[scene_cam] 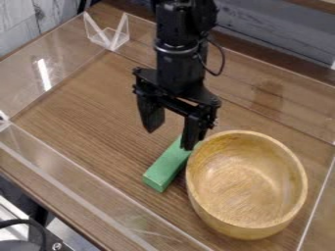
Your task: Put the green block in the brown bowl
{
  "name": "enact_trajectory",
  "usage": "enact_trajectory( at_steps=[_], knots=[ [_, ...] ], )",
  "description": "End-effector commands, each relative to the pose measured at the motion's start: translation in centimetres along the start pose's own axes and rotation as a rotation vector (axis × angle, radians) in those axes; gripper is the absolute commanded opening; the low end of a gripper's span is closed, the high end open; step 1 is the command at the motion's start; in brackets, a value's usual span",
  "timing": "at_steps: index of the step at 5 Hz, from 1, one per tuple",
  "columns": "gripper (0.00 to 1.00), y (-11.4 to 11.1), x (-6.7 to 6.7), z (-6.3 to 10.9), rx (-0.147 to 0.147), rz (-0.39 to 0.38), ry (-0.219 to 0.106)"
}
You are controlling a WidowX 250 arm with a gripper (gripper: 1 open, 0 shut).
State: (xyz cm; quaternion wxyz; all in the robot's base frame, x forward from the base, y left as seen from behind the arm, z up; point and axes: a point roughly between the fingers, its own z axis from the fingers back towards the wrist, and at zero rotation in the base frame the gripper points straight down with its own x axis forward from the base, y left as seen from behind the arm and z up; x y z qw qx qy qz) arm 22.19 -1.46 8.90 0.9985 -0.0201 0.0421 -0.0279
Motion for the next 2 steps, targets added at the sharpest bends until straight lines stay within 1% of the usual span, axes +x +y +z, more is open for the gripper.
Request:
enact_trajectory(
  at_steps=[1,2],
  knots=[
    [1.00,-0.31,0.12,0.79,-0.005,-0.026,-0.045],
    [1.00,-0.37,-0.07,0.43,-0.014,-0.037,-0.044]
  ],
)
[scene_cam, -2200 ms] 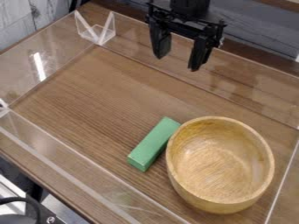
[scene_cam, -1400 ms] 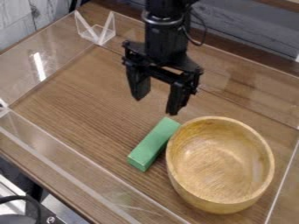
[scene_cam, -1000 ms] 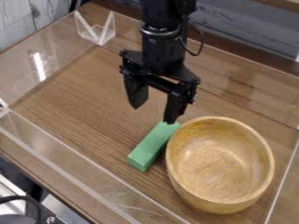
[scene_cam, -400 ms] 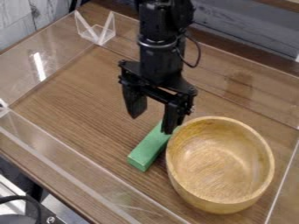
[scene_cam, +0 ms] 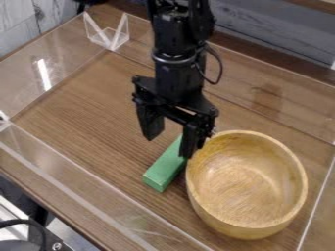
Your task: Put the green block in the brown bowl
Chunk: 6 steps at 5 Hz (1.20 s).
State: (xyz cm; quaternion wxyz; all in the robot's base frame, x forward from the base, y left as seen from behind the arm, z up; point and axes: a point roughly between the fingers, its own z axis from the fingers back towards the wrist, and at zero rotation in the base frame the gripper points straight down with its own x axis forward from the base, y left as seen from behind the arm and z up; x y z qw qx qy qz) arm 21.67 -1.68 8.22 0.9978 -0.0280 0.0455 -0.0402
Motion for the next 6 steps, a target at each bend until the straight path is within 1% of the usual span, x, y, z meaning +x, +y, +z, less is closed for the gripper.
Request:
enact_trajectory(
  at_steps=[1,4,6],
  knots=[
    [1.00,-0.14,0.24,0.83,-0.007,-0.021,-0.055],
    [1.00,0.13,0.06,0.20,-0.030,-0.042,-0.079],
    [1.00,0.36,0.07,-0.10,-0.040,-0.048,-0.099]
  ],
)
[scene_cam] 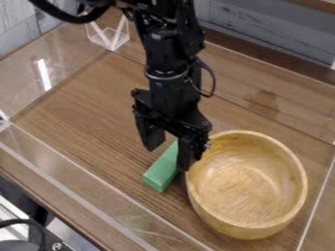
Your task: Put the green block in the brown bowl
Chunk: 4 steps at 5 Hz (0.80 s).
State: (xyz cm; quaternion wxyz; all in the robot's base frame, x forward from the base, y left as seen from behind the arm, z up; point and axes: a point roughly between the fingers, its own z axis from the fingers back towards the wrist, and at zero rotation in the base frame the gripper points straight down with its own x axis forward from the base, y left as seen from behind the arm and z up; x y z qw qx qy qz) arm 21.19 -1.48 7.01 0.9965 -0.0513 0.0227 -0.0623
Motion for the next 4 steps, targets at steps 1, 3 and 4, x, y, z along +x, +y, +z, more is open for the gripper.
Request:
enact_trajectory(
  at_steps=[1,3,4],
  knots=[
    [1.00,0.22,0.53,1.01,0.001,-0.002,-0.062],
    [1.00,0.42,0.63,0.81,-0.003,-0.001,-0.077],
    [1.00,0.62,0.63,0.26,-0.003,-0.009,-0.077]
  ],
)
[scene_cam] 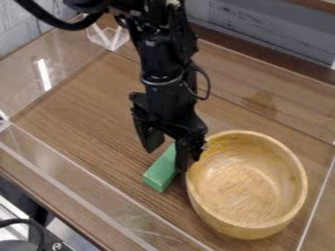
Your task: Put the green block in the brown bowl
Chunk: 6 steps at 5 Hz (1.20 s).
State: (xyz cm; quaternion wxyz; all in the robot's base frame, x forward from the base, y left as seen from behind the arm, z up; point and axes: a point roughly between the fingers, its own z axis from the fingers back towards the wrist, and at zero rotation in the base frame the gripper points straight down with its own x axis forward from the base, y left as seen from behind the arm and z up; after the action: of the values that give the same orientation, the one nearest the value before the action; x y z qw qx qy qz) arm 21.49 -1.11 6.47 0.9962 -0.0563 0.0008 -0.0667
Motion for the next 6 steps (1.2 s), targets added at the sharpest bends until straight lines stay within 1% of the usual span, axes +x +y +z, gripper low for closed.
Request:
enact_trajectory(
  at_steps=[1,3,6],
  knots=[
    [1.00,0.4,0.4,0.2,0.004,-0.004,-0.035],
    [1.00,0.7,0.3,-0.6,0.003,-0.020,-0.037],
    [1.00,0.5,0.4,-1.9,-0.002,-0.031,-0.038]
  ],
)
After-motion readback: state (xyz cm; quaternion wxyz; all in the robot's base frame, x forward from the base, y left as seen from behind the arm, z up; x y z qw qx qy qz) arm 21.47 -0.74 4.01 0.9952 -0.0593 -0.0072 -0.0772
